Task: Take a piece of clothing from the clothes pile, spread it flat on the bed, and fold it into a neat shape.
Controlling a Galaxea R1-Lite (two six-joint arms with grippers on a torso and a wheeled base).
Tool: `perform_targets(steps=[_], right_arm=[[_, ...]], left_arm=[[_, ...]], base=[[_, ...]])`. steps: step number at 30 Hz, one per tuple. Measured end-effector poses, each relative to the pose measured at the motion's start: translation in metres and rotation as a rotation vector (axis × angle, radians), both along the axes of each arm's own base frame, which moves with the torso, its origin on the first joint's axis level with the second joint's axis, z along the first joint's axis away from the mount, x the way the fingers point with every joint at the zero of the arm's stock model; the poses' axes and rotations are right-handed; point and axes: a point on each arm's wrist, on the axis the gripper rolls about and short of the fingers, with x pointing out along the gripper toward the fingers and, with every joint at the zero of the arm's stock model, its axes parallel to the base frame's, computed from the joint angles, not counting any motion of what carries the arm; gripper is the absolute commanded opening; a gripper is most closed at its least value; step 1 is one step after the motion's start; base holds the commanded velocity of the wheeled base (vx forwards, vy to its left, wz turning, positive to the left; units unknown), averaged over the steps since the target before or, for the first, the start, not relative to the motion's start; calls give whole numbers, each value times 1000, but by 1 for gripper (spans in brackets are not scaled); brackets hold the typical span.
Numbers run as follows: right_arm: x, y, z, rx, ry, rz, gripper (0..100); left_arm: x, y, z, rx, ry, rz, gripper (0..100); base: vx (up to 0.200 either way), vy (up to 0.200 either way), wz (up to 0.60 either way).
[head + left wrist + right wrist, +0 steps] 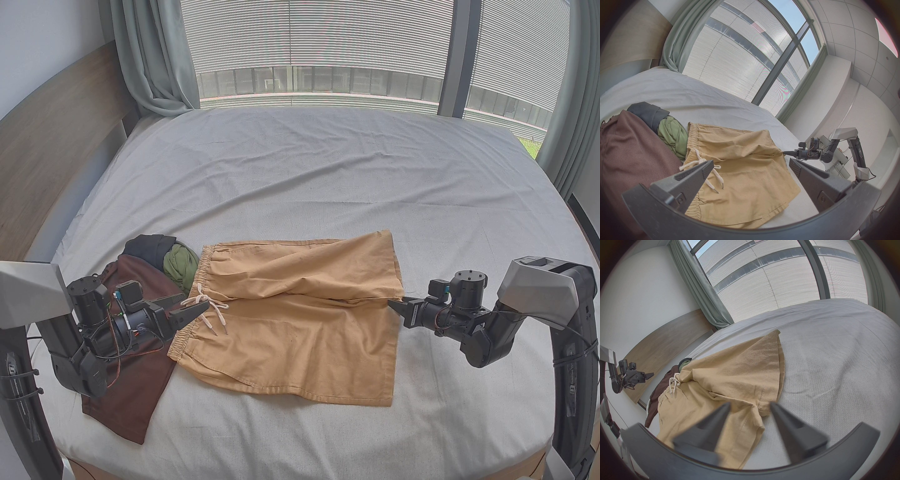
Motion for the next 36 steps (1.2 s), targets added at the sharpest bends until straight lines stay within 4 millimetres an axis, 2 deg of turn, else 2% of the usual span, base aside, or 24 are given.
perform_targets(steps=[9, 15, 21, 28, 31, 36], right_arm=[[-27, -1, 11, -5, 26, 11, 100], [-61, -4, 11, -11, 72, 25, 100], [-88, -7, 16, 41, 34, 82, 100], [-120, -16, 7, 121, 173, 185, 100], [-130, -24, 8, 142, 207, 211, 100], [-135, -29, 11, 143, 215, 205, 100]], left_arm=[[-5, 16, -4, 30, -16, -26, 100], [-7, 19, -7, 32, -3, -19, 100], [-10, 22, -10, 25, 16, -28, 100], [-15, 25, -14, 18, 42, -30, 100], [-16, 27, -19, 15, 62, -24, 100], [-17, 30, -29, 9, 98, -13, 100]], base=[[0, 0, 0], [0, 0, 0], [0, 0, 0], [0, 0, 0], [0, 0, 0], [0, 0, 0]])
